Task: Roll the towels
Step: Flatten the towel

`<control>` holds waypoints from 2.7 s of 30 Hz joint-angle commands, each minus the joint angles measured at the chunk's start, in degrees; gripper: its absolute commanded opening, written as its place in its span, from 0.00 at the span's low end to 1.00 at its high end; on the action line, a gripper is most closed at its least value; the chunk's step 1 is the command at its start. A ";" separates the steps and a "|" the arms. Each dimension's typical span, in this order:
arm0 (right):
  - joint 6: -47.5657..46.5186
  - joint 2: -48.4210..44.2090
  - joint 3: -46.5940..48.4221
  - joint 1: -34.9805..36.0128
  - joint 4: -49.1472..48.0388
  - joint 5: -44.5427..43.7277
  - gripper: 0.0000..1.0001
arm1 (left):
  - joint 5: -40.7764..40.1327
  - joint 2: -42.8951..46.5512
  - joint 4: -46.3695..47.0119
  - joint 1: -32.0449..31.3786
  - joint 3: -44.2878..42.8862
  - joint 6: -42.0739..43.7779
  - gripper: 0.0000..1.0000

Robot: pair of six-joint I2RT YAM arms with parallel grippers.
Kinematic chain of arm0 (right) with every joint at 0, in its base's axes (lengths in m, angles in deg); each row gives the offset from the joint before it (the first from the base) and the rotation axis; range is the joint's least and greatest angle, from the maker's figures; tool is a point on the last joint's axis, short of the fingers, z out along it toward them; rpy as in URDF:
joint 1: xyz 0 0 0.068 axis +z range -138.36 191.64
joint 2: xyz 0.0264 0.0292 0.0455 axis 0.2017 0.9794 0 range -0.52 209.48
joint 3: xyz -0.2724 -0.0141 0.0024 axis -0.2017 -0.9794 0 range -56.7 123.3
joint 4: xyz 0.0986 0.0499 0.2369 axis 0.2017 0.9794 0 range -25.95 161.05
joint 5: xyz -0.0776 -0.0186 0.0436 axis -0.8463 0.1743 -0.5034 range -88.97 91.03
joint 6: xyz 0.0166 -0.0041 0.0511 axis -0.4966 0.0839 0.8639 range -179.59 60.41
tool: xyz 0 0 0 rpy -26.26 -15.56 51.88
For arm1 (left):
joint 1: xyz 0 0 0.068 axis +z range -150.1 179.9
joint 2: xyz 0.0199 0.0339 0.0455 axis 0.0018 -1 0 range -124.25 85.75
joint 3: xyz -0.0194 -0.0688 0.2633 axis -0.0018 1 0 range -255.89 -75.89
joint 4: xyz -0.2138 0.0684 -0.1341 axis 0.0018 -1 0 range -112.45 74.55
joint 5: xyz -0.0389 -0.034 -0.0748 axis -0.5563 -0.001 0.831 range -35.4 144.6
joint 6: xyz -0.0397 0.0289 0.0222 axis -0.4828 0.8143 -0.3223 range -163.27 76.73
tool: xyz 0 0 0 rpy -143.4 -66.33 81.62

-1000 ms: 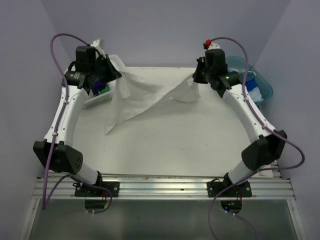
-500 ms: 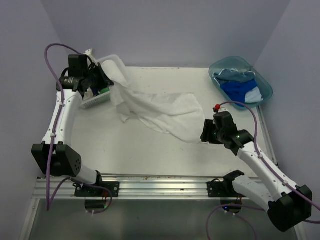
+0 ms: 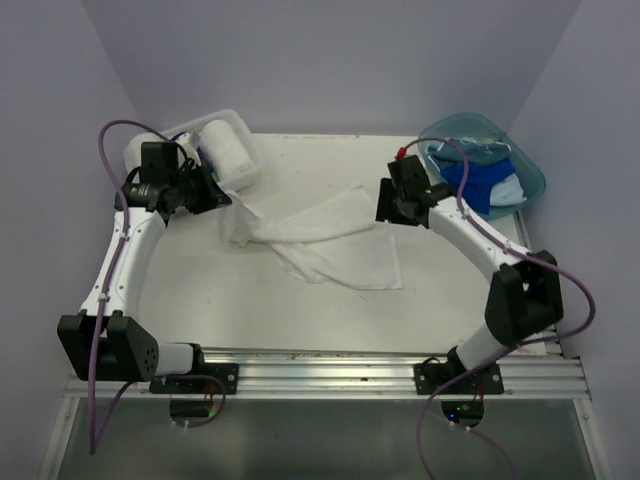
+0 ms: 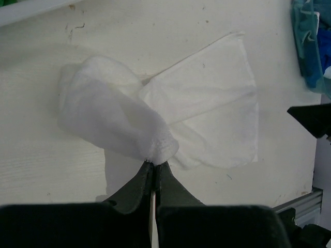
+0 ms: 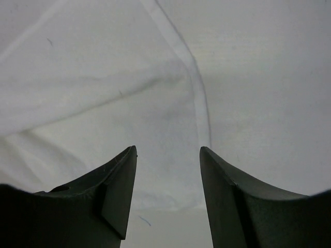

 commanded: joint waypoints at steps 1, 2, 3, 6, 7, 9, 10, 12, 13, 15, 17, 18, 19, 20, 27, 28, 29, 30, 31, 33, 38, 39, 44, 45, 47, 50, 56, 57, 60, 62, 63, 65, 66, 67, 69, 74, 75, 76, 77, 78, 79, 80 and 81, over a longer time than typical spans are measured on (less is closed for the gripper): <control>-2.65 10.31 11.64 0.22 -3.04 -3.67 0.56 | 1.53 3.20 0.38 0.23 2.22 1.59 0.00; -2.66 13.03 13.95 0.22 -2.95 -4.37 0.57 | 1.61 3.55 0.29 0.23 2.66 1.68 0.00; -2.74 15.32 16.49 0.31 -2.78 -4.90 0.57 | 1.70 3.82 0.20 0.23 3.19 1.68 0.00; -2.92 24.90 27.57 0.31 -0.15 -7.01 0.59 | 2.14 4.35 0.03 0.23 3.81 1.77 0.00; -2.66 29.45 32.73 0.31 1.60 -7.62 0.59 | 2.06 4.35 -0.15 0.23 3.90 1.86 0.00; -2.13 33.34 37.24 0.31 3.45 -8.15 0.59 | 1.97 4.26 -0.32 0.23 3.72 1.95 0.00; -1.78 35.88 40.05 0.31 3.90 -8.24 0.60 | 1.88 4.26 -0.50 0.23 3.63 2.03 0.00; -1.60 38.36 42.17 0.57 3.55 -7.98 0.60 | 1.88 4.26 -0.50 0.23 3.55 2.21 0.00; -1.52 39.50 44.71 0.57 4.16 -8.06 0.61 | 1.70 4.09 -0.59 0.23 3.55 2.12 0.00; -1.51 43.19 47.18 1.10 4.86 -8.33 0.61 | 1.70 4.00 -0.67 0.23 3.46 2.12 0.00; -1.34 46.26 50.09 1.62 5.40 -8.07 0.63 | 1.88 3.73 -0.76 0.23 3.46 2.12 0.00; -1.16 47.24 50.62 1.72 5.22 -7.89 0.63 | 1.88 3.73 -0.76 0.23 3.54 2.03 0.00; -0.55 48.03 51.58 1.72 4.87 -7.63 0.63 | 1.88 3.73 -0.76 0.23 3.55 1.95 0.00; -0.11 48.74 52.02 1.80 4.87 -7.54 0.63 | 1.70 3.82 -0.76 0.23 3.63 1.94 0.00; 0.69 54.10 54.66 1.89 3.99 -8.68 0.58 | 1.70 4.26 -1.03 0.23 4.34 1.86 0.00; 0.60 54.28 55.01 1.89 4.08 -9.29 0.54 | 1.62 4.43 -1.11 0.23 4.34 1.94 0.00; 0.33 54.37 55.10 1.89 3.90 -9.56 0.52 | 1.53 4.44 -1.11 0.23 4.42 2.12 0.00; 0.16 54.28 54.93 1.80 3.82 -9.73 0.50 | 1.53 4.52 -1.20 0.23 4.51 2.12 0.00; -0.02 54.28 55.02 1.89 3.81 -9.73 0.45 | 1.53 4.79 -1.12 0.23 4.51 2.12 0.00; -0.20 54.37 54.93 1.80 3.55 -9.82 0.38 | 1.44 4.70 -1.20 0.23 4.60 2.12 0.00; -0.20 54.46 54.93 1.72 3.73 -9.03 0.09 | 0.91 4.96 -1.73 0.23 4.08 2.38 0.00; -0.28 54.11 54.75 1.80 3.90 -9.03 0.00 | 0.83 4.96 -1.90 0.23 3.99 2.38 0.00; -1.16 49.64 53.35 1.72 2.76 -9.29 0.00 | 0.39 4.96 -2.26 0.23 3.46 2.47 0.00; -1.60 48.93 53.17 1.63 2.50 -9.30 0.00 | 0.38 4.88 -2.17 0.23 3.37 2.38 0.00; -2.04 47.17 53.08 1.45 2.23 -9.47 0.00 | 0.47 4.96 -2.08 0.23 3.11 2.30 0.00; -2.48 43.30 52.38 1.02 1.62 -9.73 0.00 | 0.30 4.79 -1.91 0.23 2.06 2.30 0.00; -2.48 33.90 53.69 -1.80 -0.84 -8.24 0.00 | 0.03 -0.56 -1.47 0.23 -5.83 3.00 0.00; -2.66 32.67 54.57 -2.32 -1.80 -7.72 0.00 | 0.12 -2.75 -2.42 0.23 -7.95 3.09 0.00; -3.97 26.79 56.50 -4.17 -3.21 -7.45 0.00 | -0.93 -5.92 -5.67 0.32 -18.40 4.05 0.00; -4.68 21.08 55.73 -5.75 -4.53 -7.54 0.00 | -1.99 -6.90 -7.43 0.40 -26.14 4.93 0.00; -5.03 18.88 52.85 -6.28 -6.88 -7.62 0.00 | -2.08 -7.68 -8.92 1.97 -28.34 5.02 0.00; -5.38 10.92 47.66 -7.60 -9.97 -7.63 0.00 | -2.08 -7.87 -9.81 2.95 -32.47 5.37 0.00; -5.73 8.25 40.93 -7.95 -13.46 -7.97 0.00 | -2.08 -7.09 -9.64 3.48 -32.84 5.46 0.00; -5.91 5.09 37.39 -8.47 -14.89 -8.59 0.00 | -1.90 -6.47 -9.47 3.74 -32.06 5.46 0.00; -6.43 -4.04 24.52 -8.65 -20.05 -10.08 0.00 | -0.68 -3.50 -7.46 3.74 -29.17 5.46 0.00; -4.51 -22.86 -4.88 -8.66 -28.79 -16.58 0.00 | 2.66 6.61 -2.18 3.74 -7.74 6.69 0.00; -2.33 -28.02 -13.63 -8.66 -29.40 -17.29 0.01 | 3.02 10.03 -1.12 3.66 -4.14 6.86 0.00; -1.35 -30.77 -17.72 -8.74 -29.50 -18.34 0.09 | 4.15 11.54 -1.03 3.74 2.95 7.13 0.00; -0.03 -32.89 -21.24 -8.66 -28.71 -19.65 0.21 | 4.69 12.86 -0.94 3.74 6.41 7.13 0.07; 4.94 -34.56 -26.06 -8.66 -23.83 -21.32 0.39 | 5.21 15.40 -0.76 3.74 9.66 6.87 0.18; 7.08 -37.97 -28.02 -8.74 -21.52 -22.38 0.46 | 5.83 16.38 -0.50 3.74 15.44 6.61 0.44; 8.49 -39.22 -29.78 -8.66 -20.11 -23.26 0.52 | 6.70 17.96 -0.15 3.74 17.67 5.73 0.56; 10.51 -40.54 -32.32 -8.74 -17.66 -23.62 0.59 | 6.89 18.49 -0.06 3.74 19.35 5.20 0.67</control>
